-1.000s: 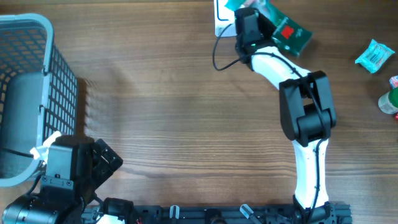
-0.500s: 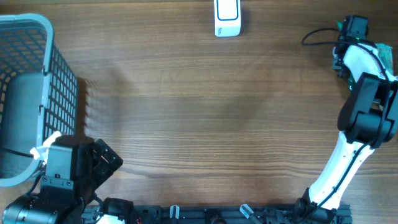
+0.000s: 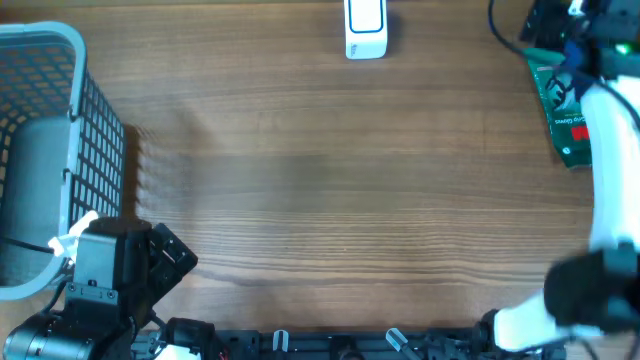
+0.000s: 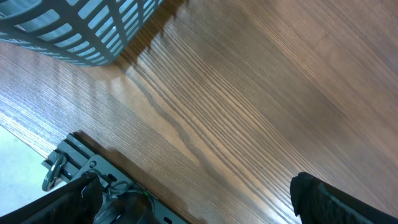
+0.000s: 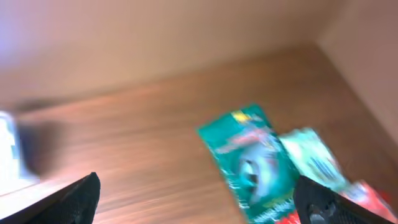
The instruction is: Scan the item barcode
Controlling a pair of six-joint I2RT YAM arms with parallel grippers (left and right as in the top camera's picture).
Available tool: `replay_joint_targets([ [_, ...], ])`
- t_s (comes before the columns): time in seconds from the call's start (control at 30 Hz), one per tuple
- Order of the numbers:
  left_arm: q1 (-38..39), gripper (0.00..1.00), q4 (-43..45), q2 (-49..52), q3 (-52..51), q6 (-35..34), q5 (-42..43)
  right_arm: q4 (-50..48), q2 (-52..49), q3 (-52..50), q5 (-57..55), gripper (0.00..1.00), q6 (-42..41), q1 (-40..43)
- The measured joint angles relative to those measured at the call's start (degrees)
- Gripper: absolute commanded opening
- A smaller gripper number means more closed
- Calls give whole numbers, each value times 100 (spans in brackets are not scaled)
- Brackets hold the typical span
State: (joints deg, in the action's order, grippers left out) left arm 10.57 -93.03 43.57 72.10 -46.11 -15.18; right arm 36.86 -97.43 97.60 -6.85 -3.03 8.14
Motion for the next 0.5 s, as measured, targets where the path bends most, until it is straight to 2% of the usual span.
replay_joint_targets([
  [0.2,0,100,4,0,0,0,0,1058,1641,2,1703,100,-516,-247],
  [0.27,0,100,7,0,0,0,-2,1746,2216,7,1958,100,-1023,-247],
  [0.37,0,100,7,0,0,0,-2,2280,2787,11,2138,100,-1622,-247],
  [0.5,0,100,2,2,0,0,0,2857,3060,13,2227,100,-1991,-247],
])
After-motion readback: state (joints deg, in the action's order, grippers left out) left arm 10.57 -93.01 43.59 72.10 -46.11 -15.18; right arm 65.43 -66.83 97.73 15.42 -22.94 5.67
